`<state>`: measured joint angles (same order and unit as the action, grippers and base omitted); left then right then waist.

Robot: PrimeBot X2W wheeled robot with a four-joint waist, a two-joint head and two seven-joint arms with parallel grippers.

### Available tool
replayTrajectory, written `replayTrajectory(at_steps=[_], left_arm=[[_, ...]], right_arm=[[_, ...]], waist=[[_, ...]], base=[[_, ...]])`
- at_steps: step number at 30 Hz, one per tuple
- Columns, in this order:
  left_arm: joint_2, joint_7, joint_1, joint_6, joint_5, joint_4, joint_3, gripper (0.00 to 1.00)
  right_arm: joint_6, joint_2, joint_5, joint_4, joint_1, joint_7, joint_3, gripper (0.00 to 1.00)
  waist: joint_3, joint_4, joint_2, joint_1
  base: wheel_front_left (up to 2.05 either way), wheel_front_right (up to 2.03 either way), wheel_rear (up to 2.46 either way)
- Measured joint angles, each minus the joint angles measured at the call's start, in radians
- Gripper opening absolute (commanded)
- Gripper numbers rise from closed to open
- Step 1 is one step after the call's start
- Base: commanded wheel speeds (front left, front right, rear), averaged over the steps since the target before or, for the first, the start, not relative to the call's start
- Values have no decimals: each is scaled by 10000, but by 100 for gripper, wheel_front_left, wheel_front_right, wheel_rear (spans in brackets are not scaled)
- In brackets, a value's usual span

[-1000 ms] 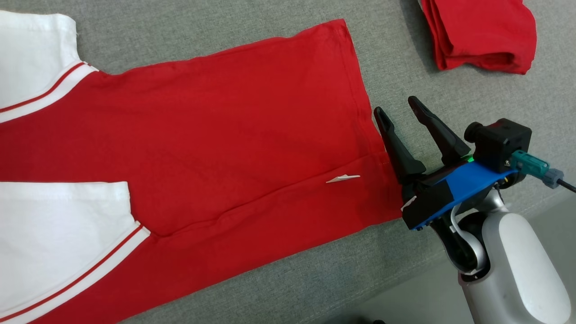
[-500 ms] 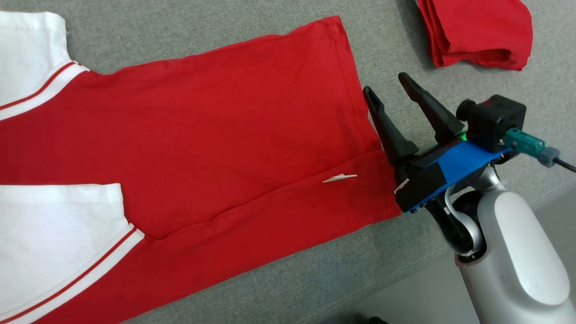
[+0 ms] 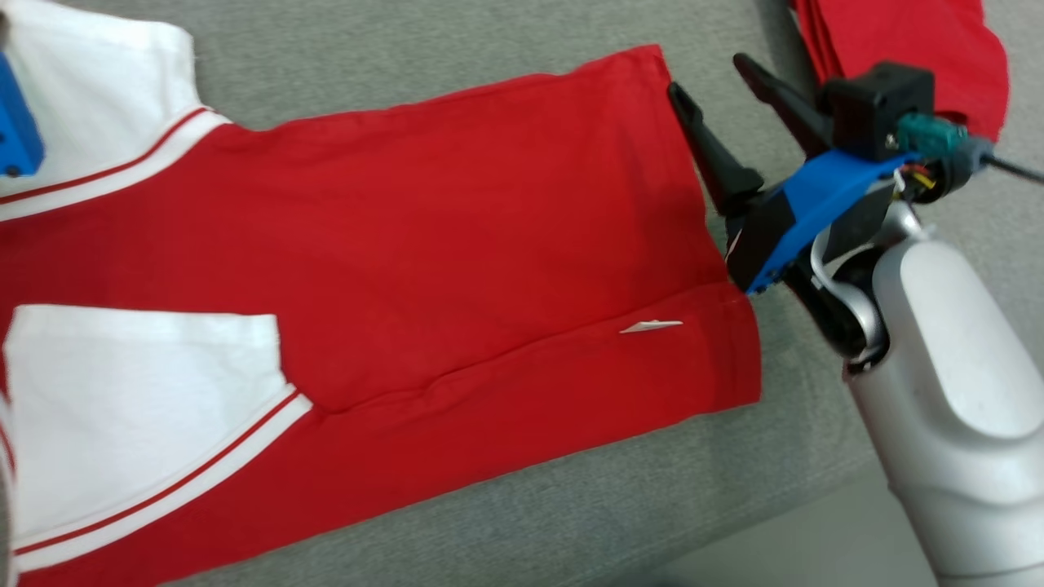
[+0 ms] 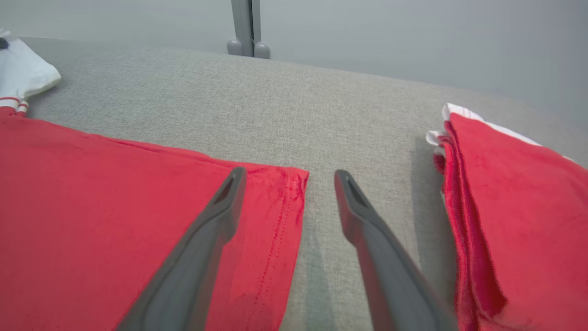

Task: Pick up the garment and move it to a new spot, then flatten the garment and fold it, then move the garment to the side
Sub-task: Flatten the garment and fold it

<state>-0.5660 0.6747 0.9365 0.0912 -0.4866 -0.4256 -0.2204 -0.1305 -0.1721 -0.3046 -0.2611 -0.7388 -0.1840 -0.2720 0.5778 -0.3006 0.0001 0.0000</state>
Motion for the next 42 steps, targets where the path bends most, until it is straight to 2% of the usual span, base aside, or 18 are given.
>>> replayTrajectory(at_steps=[9, 17, 21, 24, 25, 26, 28, 34, 42], left_arm=[[704, -1022, 19, 240, -447, 665, -495, 0], [784, -1599, -243, 328, -821, 1735, -947, 0], [780, -1816, -466, 332, -1060, 2266, -1156, 0], [796, -1942, -538, 332, -1195, 2545, -1183, 0], [800, -2010, -592, 332, -1271, 2679, -1183, 0], [798, -2036, -638, 332, -1300, 2731, -1175, 0], [798, -2113, -758, 332, -1323, 2819, -1170, 0], [755, -2477, -1117, 313, -1406, 2980, -1014, 0], [871, -3204, -2493, 144, -1783, 3446, -805, 0]], right_arm=[[0, -792, 619, -2535, -1476, -815, -257, 100], [-2, -1053, 717, -4274, -2334, -1630, -696, 100], [0, -1085, 228, -4915, -2659, -1814, -982, 100], [0, -1114, -173, -5147, -2811, -1812, -1290, 67], [0, -1129, -500, -5336, -2869, -1776, -1430, 44], [-2, -1168, -516, -5425, -2924, -1703, -1526, 35], [-4, -1210, -585, -5603, -3039, -1396, -1615, 0], [-4, -1404, -585, -6023, -3109, -240, -1799, 0], [-4, -1885, -1350, -5519, -2419, 1170, -2594, 0]], waist=[[-425, 1118, 0, 0], [-450, 1713, 0, 0], [-455, 1908, -1, 0], [-450, 2012, -2, -1], [-452, 2074, -2, -1], [-455, 2101, -2, 0], [-477, 2149, -2, -1], [-727, 2228, -1, 1], [-1565, 2402, -1, 0]], base=[[0, 0, 0], [0, 0, 0], [0, 0, 0], [0, 0, 0], [0, 0, 0], [0, 0, 0], [0, 0, 0], [0, 0, 0], [0, 0, 0]])
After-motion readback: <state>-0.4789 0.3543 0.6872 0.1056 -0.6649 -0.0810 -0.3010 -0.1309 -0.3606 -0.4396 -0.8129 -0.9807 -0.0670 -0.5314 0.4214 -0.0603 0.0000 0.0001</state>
